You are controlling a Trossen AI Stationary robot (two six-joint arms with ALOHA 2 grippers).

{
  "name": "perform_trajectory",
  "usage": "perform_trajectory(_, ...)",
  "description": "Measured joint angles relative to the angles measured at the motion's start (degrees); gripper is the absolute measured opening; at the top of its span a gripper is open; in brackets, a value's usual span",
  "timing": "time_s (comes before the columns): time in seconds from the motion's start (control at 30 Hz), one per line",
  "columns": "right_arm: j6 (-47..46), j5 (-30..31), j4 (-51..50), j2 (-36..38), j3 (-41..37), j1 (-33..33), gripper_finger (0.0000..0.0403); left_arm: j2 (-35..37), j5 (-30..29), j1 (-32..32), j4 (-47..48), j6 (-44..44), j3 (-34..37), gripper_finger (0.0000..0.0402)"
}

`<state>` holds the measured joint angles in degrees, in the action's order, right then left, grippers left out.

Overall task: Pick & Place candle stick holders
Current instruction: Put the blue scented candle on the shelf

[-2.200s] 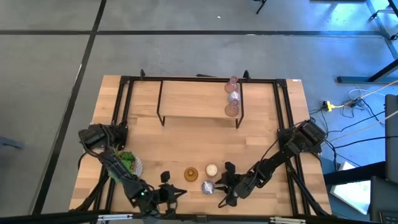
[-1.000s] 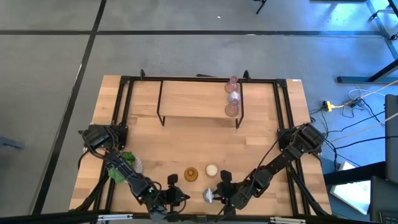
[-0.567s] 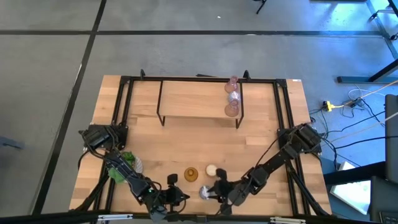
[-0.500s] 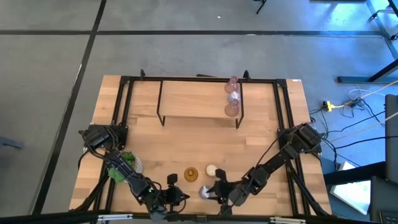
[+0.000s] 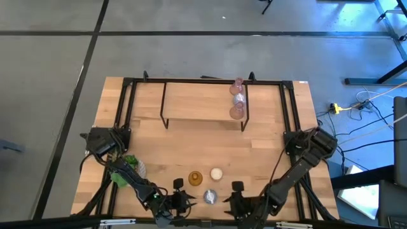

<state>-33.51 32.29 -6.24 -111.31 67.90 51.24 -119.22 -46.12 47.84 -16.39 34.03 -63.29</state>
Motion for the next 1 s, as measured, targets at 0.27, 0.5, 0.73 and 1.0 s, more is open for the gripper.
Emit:
perform_trajectory(0.27,-5.95,1.15,-0.30,-2.43,-2.48,-2.36,0.0184,-2.56,-0.90,-2.01,-6.20,-5.39,0.02,0.0212)
perform_trajectory(0.5,-3.49,-2.01,6.06,-4.98,-2.64,-5.44,0.0183,-2.60,4.21,-3.49,-6.16,-4.23,0.02,0.0241)
perform_trajectory(0.73,-1.39,-6.59,13.32,-8.93,-2.64,-7.97,0.0183,-2.60,4.09,-3.33,-4.81,-4.23,0.02,0.0242)
perform_trajectory(1.0,-0.48,-7.39,14.72,-9.49,-2.60,-8.98,0.0183,-4.67,0.94,-3.20,-2.75,-3.26,0.02,0.0242)
